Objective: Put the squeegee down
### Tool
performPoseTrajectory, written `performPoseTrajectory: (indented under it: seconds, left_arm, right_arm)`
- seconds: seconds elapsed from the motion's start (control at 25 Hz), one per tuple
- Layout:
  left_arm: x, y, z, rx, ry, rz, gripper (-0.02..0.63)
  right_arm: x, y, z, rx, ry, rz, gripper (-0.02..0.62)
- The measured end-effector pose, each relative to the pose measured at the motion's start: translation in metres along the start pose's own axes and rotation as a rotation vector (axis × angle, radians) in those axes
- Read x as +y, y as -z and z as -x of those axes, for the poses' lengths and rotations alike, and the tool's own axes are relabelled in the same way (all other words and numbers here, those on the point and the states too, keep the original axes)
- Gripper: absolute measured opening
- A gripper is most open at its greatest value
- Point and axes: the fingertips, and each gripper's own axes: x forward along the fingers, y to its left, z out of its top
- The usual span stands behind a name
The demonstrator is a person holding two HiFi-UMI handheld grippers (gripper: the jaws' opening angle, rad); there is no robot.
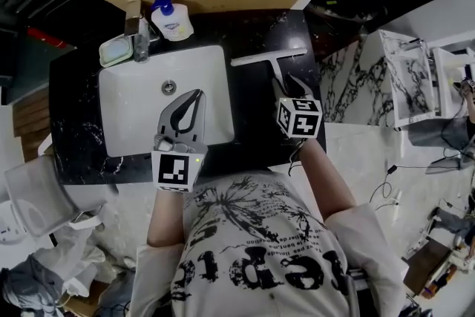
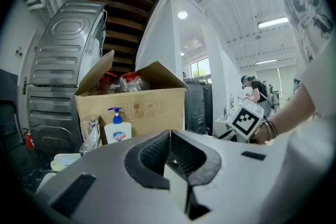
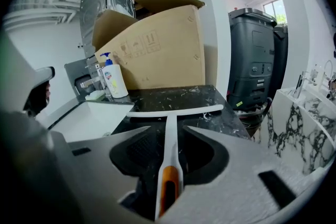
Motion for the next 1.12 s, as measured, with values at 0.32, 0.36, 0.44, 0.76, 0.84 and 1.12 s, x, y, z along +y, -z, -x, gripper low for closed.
performPoseTrajectory:
  seconds: [0.32,0.36,0.44,0.76,0.84,1.12]
  left_arm:
    - [-0.001,-0.026,0.003,-0.082,-0.022,-0.047,0.011]
    - [0.0,-0.029,0.003,-0.104,-0.029,-0.06,0.011]
    - [0.0,-0.037,0.004,-0.126,-0.039,-0.074,0.011]
    - [-0.007,-0.064,0.01,-0.17,-0.052,-0.107,0.011]
    - [-0.011,-0.07,0.011,-0.149,-0.05,-0.094,0.011]
    - [-0.014,-0.078,0.012,-0.197,-0.065,-0.129,0.011]
  right_arm:
    - [0.014,-0.049,0.046,-0.141,-0.045,0.066,0.036]
    - [0.015,-0.056,0.052,-0.164,-0.045,0.082,0.026]
    - [0.018,-0.07,0.065,-0.214,-0.047,0.11,0.008]
    - [0.036,-0.127,0.132,-0.516,-0.056,0.236,-0.006]
    - [0.038,-0.135,0.147,-0.582,-0.054,0.268,-0.006]
    - [0.04,-0.136,0.166,-0.655,-0.112,0.27,-0.008]
